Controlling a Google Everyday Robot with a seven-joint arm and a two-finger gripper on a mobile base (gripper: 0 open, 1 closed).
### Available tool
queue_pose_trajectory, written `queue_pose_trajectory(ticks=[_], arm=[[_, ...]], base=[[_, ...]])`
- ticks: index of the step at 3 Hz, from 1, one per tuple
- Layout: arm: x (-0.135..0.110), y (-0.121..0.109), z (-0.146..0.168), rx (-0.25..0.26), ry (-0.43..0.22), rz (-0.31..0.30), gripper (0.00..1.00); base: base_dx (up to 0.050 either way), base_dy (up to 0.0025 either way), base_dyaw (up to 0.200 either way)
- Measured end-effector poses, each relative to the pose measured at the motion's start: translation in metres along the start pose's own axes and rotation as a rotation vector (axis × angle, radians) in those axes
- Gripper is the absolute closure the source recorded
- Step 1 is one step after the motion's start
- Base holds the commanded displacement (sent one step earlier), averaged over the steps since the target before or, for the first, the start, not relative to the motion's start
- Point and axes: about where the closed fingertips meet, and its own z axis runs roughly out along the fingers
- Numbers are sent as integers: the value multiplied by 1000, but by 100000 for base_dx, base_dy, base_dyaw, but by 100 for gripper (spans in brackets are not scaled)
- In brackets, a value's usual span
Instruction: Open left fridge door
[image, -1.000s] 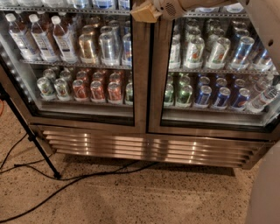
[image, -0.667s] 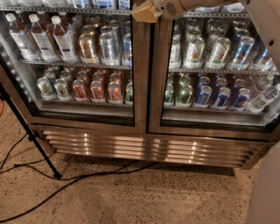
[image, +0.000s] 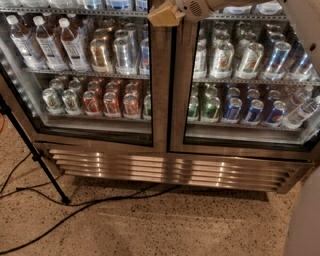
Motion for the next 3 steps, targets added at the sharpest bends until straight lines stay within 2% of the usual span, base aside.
queue_pose_trajectory(ticks=[1,3], arm=[[-4,15,-3,-13,33,15,100],[-6,22,-9,-11,47,15,100]], base=[[0,0,0],[0,0,0]])
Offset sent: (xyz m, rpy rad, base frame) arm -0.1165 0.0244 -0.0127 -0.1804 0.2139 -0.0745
